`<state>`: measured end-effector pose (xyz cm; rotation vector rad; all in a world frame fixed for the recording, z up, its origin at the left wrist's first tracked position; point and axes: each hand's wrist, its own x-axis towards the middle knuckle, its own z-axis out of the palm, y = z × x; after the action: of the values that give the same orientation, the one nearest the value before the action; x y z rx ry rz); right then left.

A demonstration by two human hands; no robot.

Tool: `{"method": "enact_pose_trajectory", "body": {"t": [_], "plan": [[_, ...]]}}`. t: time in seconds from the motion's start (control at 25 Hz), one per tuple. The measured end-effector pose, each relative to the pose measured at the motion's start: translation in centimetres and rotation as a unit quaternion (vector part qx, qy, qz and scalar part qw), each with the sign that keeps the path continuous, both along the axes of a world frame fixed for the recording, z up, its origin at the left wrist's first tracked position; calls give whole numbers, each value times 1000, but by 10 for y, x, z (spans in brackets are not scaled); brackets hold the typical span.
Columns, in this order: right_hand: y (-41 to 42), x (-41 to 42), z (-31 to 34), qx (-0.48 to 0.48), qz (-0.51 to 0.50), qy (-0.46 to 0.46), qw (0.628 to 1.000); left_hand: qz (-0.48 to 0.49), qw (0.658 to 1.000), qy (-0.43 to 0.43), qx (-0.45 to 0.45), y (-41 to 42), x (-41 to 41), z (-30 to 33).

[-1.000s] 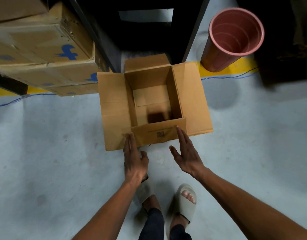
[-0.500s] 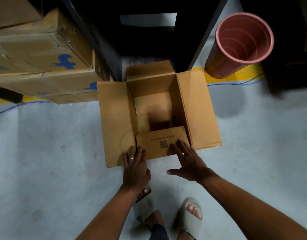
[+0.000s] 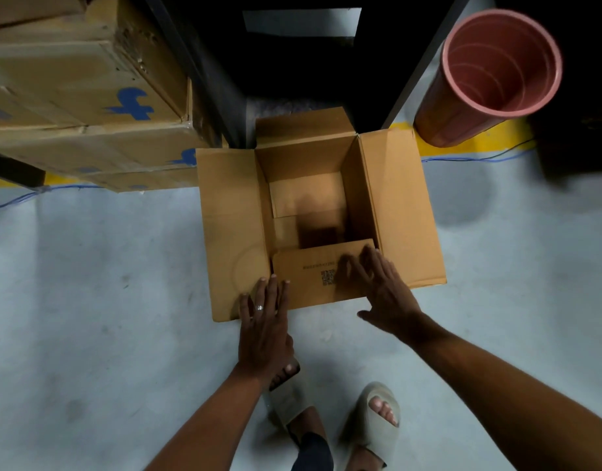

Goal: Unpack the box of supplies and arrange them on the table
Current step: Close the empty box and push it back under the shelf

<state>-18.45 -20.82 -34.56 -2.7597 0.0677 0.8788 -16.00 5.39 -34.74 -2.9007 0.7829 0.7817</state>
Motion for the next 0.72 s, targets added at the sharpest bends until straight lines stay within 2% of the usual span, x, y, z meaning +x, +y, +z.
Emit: {"method": "enact_pose_trajectory", "body": {"t": [0.36,0.56,0.72], "plan": [[0,27,-13,-58,101,16,993,-60,998,-29,13,27,-5,-10],[-6,42,-17,-74,87,53,992,-51,998,-24,-6,28,-10,-10],[-3,35,-13,-64,93,39,993,-31,1000,-3,-1,33,-21,-8]]}}
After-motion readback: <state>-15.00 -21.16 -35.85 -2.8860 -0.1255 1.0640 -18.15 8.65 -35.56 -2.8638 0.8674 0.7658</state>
